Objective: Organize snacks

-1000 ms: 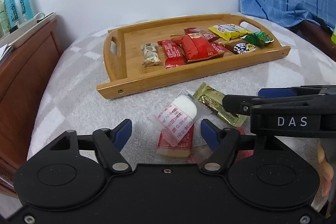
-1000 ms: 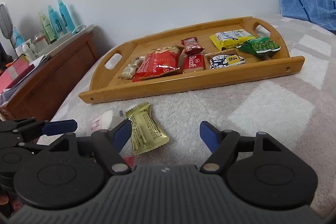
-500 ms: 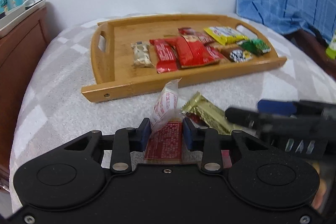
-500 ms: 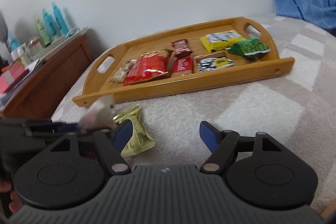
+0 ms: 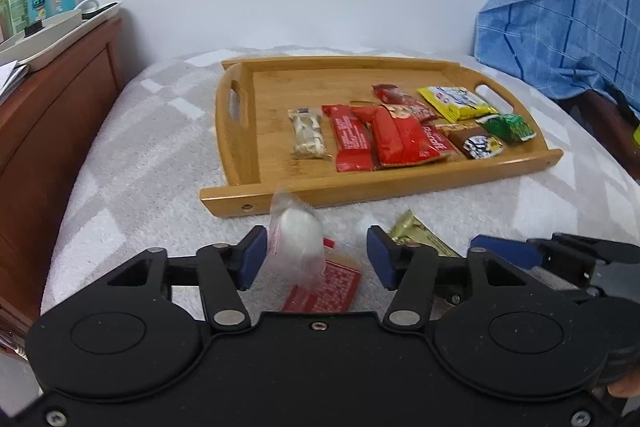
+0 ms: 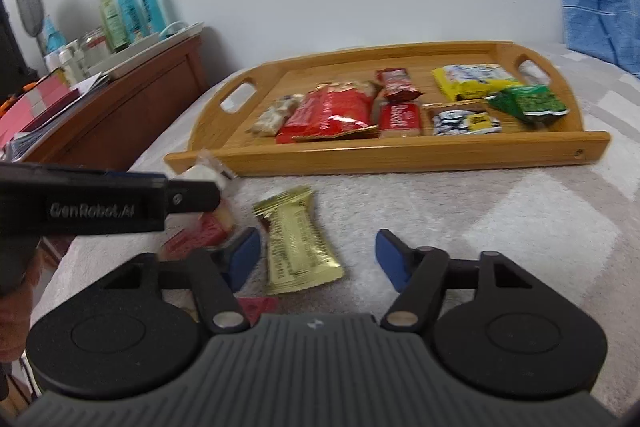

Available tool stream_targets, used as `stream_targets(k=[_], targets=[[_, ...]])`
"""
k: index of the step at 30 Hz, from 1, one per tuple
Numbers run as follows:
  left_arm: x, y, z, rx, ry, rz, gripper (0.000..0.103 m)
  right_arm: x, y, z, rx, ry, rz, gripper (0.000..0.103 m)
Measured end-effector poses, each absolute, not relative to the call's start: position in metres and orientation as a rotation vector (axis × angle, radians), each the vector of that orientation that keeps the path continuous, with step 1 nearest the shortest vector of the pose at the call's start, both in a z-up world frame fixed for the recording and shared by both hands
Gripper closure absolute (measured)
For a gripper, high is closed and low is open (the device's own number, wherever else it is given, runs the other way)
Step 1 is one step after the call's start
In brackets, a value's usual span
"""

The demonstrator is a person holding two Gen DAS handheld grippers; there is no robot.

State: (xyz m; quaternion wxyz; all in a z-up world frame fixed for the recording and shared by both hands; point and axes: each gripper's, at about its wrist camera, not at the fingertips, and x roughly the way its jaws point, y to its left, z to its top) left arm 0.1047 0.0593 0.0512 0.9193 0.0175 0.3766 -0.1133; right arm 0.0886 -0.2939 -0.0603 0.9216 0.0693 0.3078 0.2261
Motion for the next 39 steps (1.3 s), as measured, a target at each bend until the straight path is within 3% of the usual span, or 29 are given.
stream_targets(k=[7,12,15,20,25,36,39], targets=[[0.108,0.043,0.037,0.191,0.765,-0.120,0.048,0.088,-0.285,-0.060,0.107,0.616,0.459,0.056],[0.111,0.039,0.029,0.186,0.787,-0.132,0.055,0.090,-0.294,-0.061,0.165,0.623,0.440,0.061],[0.112,0.038,0.031,0.184,0.786,-0.115,0.077,0.090,-0.297,-0.061,0.189,0.621,0.434,0.062],[0.109,0.038,0.037,0.152,0.784,-0.123,0.082,0.090,-0.304,-0.059,0.234,0.608,0.425,0.064],[0.105,0.037,0.042,0.132,0.779,-0.130,0.094,0.086,-0.312,-0.056,0.262,0.574,0.409,0.065],[0.093,0.046,0.056,0.111,0.743,-0.131,0.096,0.078,-0.342,-0.044,0.337,0.491,0.360,0.065],[0.094,0.046,0.052,0.152,0.725,-0.105,0.087,0.081,-0.347,-0.044,0.357,0.500,0.354,0.064]])
